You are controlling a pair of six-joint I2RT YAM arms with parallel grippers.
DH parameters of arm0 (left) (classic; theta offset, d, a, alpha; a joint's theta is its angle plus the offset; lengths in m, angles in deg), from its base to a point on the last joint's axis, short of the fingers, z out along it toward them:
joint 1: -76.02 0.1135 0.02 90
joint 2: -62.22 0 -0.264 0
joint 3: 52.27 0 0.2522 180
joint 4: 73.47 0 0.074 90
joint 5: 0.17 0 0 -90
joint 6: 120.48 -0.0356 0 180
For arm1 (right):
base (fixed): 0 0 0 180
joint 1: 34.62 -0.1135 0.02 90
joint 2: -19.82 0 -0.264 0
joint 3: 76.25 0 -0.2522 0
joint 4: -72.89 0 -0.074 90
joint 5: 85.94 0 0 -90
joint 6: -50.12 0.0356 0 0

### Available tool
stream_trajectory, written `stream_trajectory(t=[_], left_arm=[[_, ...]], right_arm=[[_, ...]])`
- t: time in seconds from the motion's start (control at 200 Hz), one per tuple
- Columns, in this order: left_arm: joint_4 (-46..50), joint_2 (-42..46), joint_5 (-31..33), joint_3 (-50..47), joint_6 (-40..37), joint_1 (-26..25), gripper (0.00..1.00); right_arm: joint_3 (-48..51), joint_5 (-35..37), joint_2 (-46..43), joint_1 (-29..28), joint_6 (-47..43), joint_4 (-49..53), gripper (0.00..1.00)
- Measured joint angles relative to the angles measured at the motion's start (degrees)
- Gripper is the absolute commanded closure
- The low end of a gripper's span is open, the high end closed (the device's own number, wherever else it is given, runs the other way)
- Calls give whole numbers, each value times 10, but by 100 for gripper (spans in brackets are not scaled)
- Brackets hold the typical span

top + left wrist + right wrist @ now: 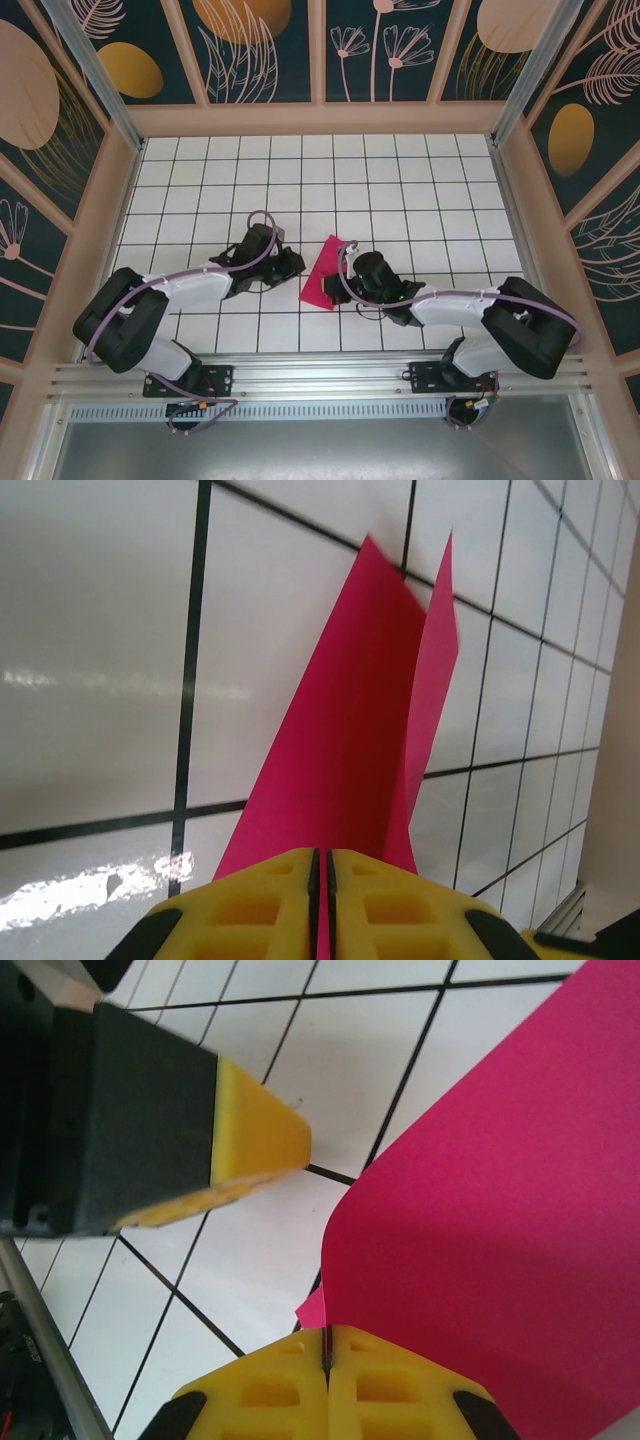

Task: Fold a paper plane with a square sheet of paper (pick it up from the middle)
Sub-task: Fold the triangle a second time at the center of the table.

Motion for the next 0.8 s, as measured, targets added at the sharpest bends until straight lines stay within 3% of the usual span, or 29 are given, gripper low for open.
stream_trajectory(t=[0.4,0.595,0.636,0.671,0.736,0.796], left_arm=[[-10,-44,-17,-1,1,-28,90],[-12,-45,-9,-1,11,-28,76],[-12,-45,-8,-1,15,-28,69],[-15,-45,-5,-1,21,-28,58],[-30,-44,-2,-2,36,-28,56],[-49,-44,0,-3,47,-28,48]], right_arm=[[0,3,37,1,32,2,100],[-2,2,38,1,34,6,100],[-2,1,38,1,34,7,100],[-2,-1,38,1,34,8,100],[-2,-7,38,1,33,9,100],[-3,-10,38,1,33,13,100]])
